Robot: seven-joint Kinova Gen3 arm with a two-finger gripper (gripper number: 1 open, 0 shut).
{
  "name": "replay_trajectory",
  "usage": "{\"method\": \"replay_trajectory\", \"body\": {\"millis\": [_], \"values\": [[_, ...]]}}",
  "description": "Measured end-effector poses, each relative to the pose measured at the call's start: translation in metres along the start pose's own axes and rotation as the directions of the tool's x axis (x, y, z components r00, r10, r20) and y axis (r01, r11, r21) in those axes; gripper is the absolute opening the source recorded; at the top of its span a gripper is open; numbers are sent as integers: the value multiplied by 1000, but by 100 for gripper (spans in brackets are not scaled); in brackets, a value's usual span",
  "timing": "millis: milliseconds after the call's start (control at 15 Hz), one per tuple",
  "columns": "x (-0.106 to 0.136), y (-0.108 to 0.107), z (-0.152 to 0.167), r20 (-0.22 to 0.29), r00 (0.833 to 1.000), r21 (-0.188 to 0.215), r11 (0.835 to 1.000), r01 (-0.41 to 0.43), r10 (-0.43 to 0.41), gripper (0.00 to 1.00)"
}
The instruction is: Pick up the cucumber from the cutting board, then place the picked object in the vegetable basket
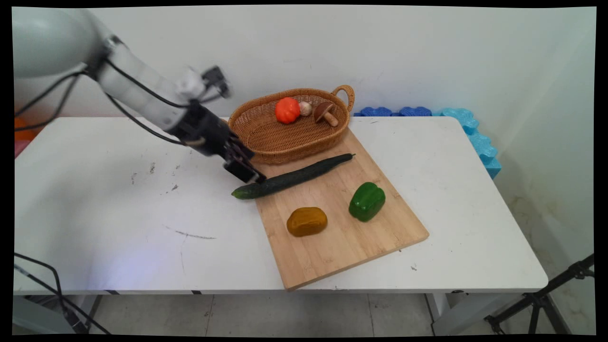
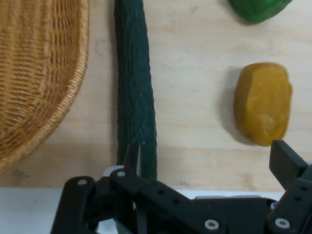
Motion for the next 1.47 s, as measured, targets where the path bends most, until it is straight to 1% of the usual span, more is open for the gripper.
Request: {"method": "replay_trajectory", "body": {"millis": [267,667,867,933,1200,1467], "values": [[8,-3,55,70,997,28,999,29,-31,100],[16,-12,106,133,990,73,997,33,-42,100],[20,-14,126,156,987,88,996,28,-42,100],[21,-14,130,160,986,90,996,27,-41,0],[28,-12,140,168,985,90,996,18,-33,0],[38,-10,135,157,987,81,997,5,-18,0]]}}
